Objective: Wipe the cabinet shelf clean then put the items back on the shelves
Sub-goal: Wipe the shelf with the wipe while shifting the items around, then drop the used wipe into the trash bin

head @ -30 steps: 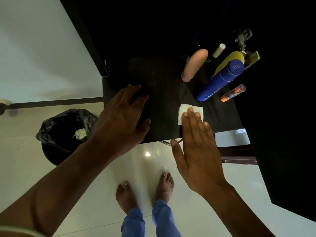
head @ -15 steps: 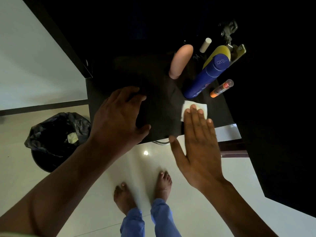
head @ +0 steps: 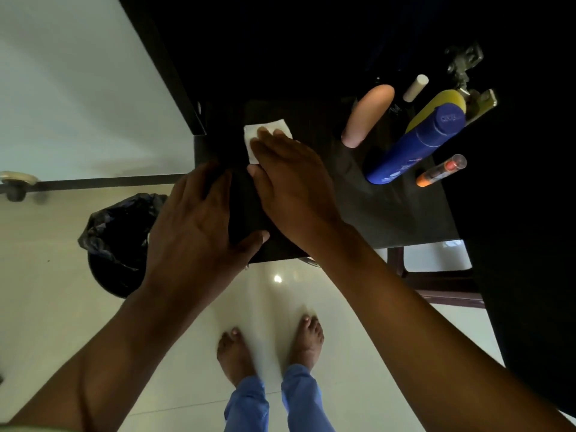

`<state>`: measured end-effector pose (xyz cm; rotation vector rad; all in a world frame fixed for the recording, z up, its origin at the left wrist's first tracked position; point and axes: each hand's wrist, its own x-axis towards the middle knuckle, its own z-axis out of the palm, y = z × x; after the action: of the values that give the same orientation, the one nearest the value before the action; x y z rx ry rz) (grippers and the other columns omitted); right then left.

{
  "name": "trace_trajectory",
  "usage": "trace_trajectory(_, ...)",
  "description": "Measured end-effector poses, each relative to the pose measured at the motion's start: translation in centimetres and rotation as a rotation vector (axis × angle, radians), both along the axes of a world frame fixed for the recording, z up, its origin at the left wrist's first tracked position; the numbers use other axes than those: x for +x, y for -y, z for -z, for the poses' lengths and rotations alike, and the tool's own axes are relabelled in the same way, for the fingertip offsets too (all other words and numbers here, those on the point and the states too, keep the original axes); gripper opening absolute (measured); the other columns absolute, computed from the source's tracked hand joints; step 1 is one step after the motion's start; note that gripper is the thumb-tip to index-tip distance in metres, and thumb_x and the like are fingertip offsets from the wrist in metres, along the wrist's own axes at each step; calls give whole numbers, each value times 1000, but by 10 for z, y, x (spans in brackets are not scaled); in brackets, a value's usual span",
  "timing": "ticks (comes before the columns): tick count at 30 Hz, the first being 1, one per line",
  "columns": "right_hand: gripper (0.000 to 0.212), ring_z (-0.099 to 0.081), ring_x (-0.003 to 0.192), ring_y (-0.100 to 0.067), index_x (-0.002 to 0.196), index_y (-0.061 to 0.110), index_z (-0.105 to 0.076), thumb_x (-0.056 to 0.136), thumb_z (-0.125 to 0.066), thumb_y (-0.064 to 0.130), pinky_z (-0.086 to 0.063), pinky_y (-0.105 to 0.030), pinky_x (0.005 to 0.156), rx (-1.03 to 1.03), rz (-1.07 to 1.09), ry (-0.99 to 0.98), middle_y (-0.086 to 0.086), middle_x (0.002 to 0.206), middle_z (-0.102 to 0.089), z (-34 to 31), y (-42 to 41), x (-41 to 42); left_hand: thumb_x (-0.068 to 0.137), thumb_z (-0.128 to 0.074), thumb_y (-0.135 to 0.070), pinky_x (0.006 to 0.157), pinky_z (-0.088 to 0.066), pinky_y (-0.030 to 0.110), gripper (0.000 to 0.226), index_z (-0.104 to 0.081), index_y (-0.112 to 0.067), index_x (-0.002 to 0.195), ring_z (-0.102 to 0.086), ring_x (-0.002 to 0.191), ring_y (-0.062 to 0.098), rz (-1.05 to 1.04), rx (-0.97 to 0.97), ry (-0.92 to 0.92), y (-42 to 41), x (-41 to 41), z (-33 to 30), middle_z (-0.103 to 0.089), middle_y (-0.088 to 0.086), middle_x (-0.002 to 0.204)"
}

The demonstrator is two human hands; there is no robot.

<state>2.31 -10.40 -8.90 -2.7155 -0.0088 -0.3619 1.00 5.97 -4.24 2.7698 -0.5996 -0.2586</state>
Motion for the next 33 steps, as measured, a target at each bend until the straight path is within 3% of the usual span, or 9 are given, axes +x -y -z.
trace_trajectory(2, 29, -72, 116, -34, 115, 3, -77, 87, -77, 11, -54, -45, 102, 1, -34, 46, -16, 123, -75, 0, -8, 14, 81, -66, -62, 108, -44, 41, 82, -47, -15, 146, -50, 134, 29, -13, 39, 1, -7, -9, 0, -50, 9, 150)
trace_trajectory(5, 30, -66, 122, -34, 120, 8, -76, 90, -75, 8, -46, -40, 108, 60, -107, -164, -13, 128, -73, -6, -27, 17, 86, -64, -56, 112, -39, 38, 75, -50, -13, 146, -50, 135, 29, -53, 38, 8, -17, -25, 0, -52, 10, 149)
trace_trajectory(9, 12, -69, 88, -33, 93, 9, -81, 82, -78, 4, -48, -29, 78, 114, -110, 1, -11, 93, -76, -13, -41, 10, 88, -70, -35, 112, -43, 38, 60, -58, -11, 142, -54, 131, 26, -68, -58, 16, -24, -55, 2, -58, 9, 143)
trace_trajectory(12, 16, -72, 91, -27, 97, 14, -81, 88, -69, 11, -58, -36, 81, 229, -162, -92, -6, 99, -78, -26, -46, 19, 89, -72, -32, 114, -44, 36, 59, -58, -14, 143, -52, 134, 22, -63, -111, -14, -26, -73, 2, -57, 3, 145)
trace_trajectory(14, 15, -73, 90, -18, 97, 17, -83, 89, -72, 9, -61, -37, 84, 282, -191, -140, -1, 101, -80, -38, -57, 27, 88, -70, -32, 113, -47, 38, 58, -60, -14, 142, -53, 135, 23, -62, -116, -10, -26, -78, 2, -58, 4, 146)
trace_trajectory(18, 17, -73, 91, -10, 98, 20, -84, 88, -76, 8, -59, -27, 88, 279, -439, -340, 5, 100, -81, -39, -102, 55, 88, -66, -27, 118, -38, 30, 53, -59, -16, 139, -46, 138, 21, -101, -223, -50, -21, -75, 10, -53, 2, 147)
trace_trajectory(24, 18, -68, 86, -6, 97, 22, -83, 85, -78, 10, -55, -20, 80, 189, -679, -570, 7, 100, -77, -12, -188, 91, 89, -65, -25, 122, -35, 38, 34, -73, -13, 119, -51, 131, 27, -60, -186, 10, -22, -79, 27, -66, 7, 133)
trace_trajectory(28, 28, -66, 99, -10, 110, 25, -79, 84, -80, 14, -56, -30, 91, 95, -760, -645, 8, 113, -73, 5, -215, 103, 89, -59, -20, 118, -38, 38, 26, -76, -10, 106, -54, 121, 27, -31, -222, 60, -29, -82, 30, -71, 8, 119)
trace_trajectory(33, 27, -70, 104, -18, 112, 25, -78, 87, -78, 19, -58, -40, 93, 123, -731, -555, 1, 113, -75, -7, -203, 104, 91, -60, -24, 114, -37, 31, 29, -73, -12, 114, -48, 122, 22, -30, -264, 92, -29, -82, 29, -68, 6, 124)
